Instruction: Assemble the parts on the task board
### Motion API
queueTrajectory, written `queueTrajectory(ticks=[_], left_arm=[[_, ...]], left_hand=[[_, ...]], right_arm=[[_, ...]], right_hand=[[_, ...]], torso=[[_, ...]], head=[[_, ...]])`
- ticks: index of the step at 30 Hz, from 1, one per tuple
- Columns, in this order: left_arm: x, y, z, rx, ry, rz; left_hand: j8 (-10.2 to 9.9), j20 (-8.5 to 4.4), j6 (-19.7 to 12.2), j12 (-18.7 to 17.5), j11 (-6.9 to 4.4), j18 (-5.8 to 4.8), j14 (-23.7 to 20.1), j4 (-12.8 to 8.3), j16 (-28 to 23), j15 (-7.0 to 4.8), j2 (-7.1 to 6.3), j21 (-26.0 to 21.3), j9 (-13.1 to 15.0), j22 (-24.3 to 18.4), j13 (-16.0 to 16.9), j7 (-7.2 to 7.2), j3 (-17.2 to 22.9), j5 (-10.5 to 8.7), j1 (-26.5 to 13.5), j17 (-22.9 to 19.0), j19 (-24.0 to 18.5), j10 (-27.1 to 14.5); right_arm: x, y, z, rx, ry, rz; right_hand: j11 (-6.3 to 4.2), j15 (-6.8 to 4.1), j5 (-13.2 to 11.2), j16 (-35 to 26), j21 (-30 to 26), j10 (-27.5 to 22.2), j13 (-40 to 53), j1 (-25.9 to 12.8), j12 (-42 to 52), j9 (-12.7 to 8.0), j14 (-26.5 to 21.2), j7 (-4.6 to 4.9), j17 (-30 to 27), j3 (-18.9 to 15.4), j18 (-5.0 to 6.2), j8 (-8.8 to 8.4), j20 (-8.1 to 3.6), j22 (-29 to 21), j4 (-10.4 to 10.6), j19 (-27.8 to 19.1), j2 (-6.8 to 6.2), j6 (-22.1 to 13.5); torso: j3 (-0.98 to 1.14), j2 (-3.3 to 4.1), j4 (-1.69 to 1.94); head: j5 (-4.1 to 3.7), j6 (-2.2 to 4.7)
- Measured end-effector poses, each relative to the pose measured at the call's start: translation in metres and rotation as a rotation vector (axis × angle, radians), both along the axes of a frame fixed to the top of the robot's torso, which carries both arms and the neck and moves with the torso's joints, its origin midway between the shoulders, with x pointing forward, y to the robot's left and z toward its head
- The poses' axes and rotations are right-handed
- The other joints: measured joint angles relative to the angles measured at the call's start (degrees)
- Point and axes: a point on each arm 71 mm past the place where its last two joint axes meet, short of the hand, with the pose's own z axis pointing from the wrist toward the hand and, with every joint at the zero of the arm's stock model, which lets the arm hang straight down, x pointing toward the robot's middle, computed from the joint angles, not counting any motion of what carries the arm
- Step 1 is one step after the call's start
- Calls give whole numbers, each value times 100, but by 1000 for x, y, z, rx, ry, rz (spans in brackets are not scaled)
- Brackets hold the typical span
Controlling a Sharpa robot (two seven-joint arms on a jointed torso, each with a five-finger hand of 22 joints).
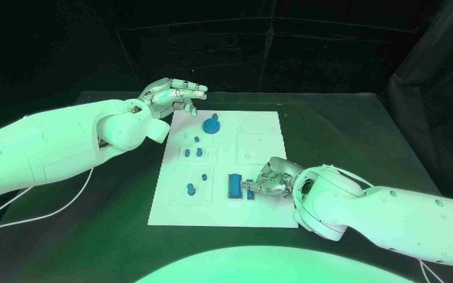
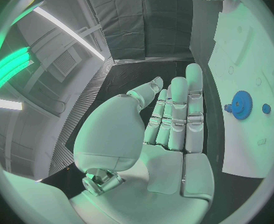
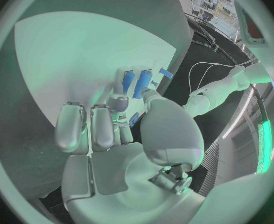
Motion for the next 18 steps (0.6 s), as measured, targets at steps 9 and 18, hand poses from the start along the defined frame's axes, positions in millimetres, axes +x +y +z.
queueTrajectory(ticks=[9,18], left_arm=[[1,0,0,1,0,1],[1,1,0,2,0,3]], left_hand=[[21,0,-21,0,0,0,0,0,0,0,0,0,0,0,0,21,0,0,0,-8,0,0],[23,0,-20,0,0,0,0,0,0,0,0,0,0,0,0,20,0,0,0,-8,0,0]], right_arm=[[-1,-3,1,-3,-3,4],[0,-7,0,-12,-7,11]], right_hand=[[-20,-21,299,22,0,20,21,57,0,16,-21,0,22,-112,-1,-1,-20,21,-18,20,139,0],[-20,-21,278,21,0,19,25,361,0,34,-21,0,28,-234,-1,-1,-20,29,-214,20,157,0]], torso=[[2,-1,-5],[-1,-1,4]], head=[[-10,7],[-24,17]])
